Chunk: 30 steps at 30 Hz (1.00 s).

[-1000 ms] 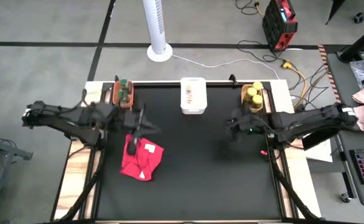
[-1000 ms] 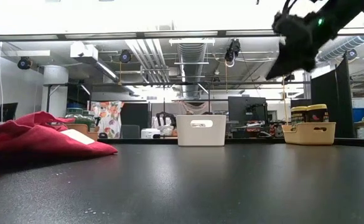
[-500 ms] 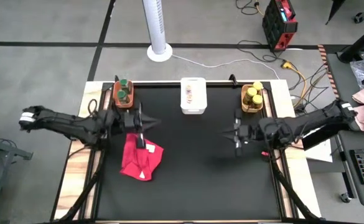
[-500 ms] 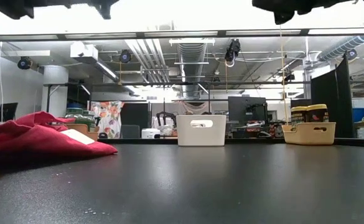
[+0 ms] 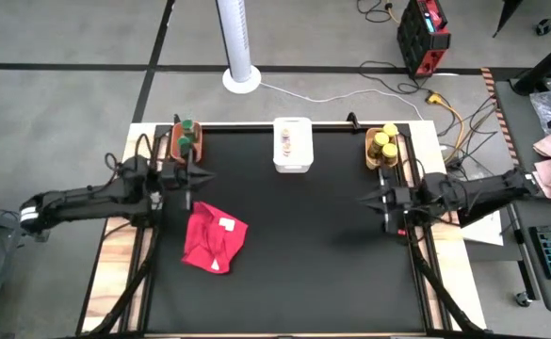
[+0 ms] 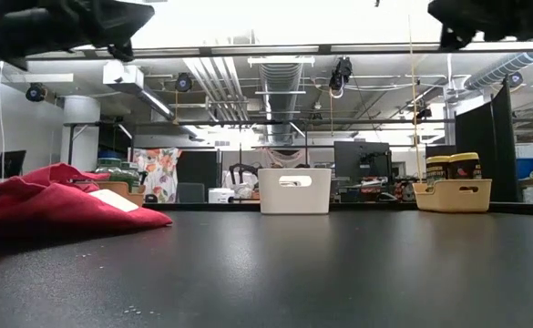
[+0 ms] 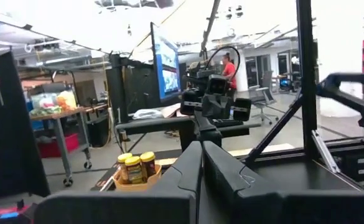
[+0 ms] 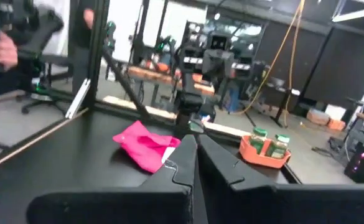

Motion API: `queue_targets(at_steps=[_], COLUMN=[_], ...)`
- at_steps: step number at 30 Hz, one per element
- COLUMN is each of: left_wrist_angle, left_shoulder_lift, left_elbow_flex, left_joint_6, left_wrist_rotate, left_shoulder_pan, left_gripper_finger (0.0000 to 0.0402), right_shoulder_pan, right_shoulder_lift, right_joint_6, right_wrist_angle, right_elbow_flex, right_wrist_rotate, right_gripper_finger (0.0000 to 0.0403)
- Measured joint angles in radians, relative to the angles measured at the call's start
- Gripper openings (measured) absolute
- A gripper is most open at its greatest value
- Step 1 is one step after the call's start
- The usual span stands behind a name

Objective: Sort spices by type
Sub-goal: Return to Home Position

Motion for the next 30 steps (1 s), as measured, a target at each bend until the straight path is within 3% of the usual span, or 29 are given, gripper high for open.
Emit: queue_targets(at_steps=[4,9,12,14,16,18,23,30], left_wrist_angle=[-0.087,-0.040,-0.024,-0.009,0.012,-0.007,-0.016,-0.030], left_shoulder_lift=[-0.132,-0.209,-0.214,-0.217,-0.217,-0.222,-0.236,-0.216], left_elbow_flex=[-0.041,-0.121,-0.191,-0.240,-0.276,-0.272,-0.267,-0.269], left_joint_6=[-0.071,-0.182,-0.142,-0.092,-0.046,-0.033,-0.009,-0.202], left_wrist_rotate=[-0.005,-0.018,-0.138,-0.195,-0.190,-0.189,-0.185,-0.185], left_shoulder_pan=[-0.001,-0.072,-0.160,-0.215,-0.268,-0.313,-0.396,-0.405], left_gripper_finger=[0.0000,0.0000,0.0000,0.0000,0.0000,0.0000,0.0000,0.0000], right_shoulder_pan=[0.000,0.000,0.000,0.000,0.000,0.000,-0.003,0.007], right_shoulder_lift=[-0.118,-0.222,-0.266,-0.304,-0.343,-0.342,-0.342,-0.337], right_joint_6=[0.022,0.035,0.017,-0.021,-0.074,-0.112,-0.191,-0.186], right_wrist_angle=[-0.005,-0.059,-0.086,-0.078,-0.076,-0.073,-0.054,-0.002], right_elbow_flex=[-0.072,-0.125,-0.148,-0.164,-0.180,-0.187,-0.196,-0.134], right_wrist_rotate=[-0.020,-0.042,-0.049,-0.124,-0.246,-0.310,-0.294,-0.408], right_gripper_finger=[0.0009,0.0009,0.0009,0.0009,0.0009,0.0009,0.0009,0.0009])
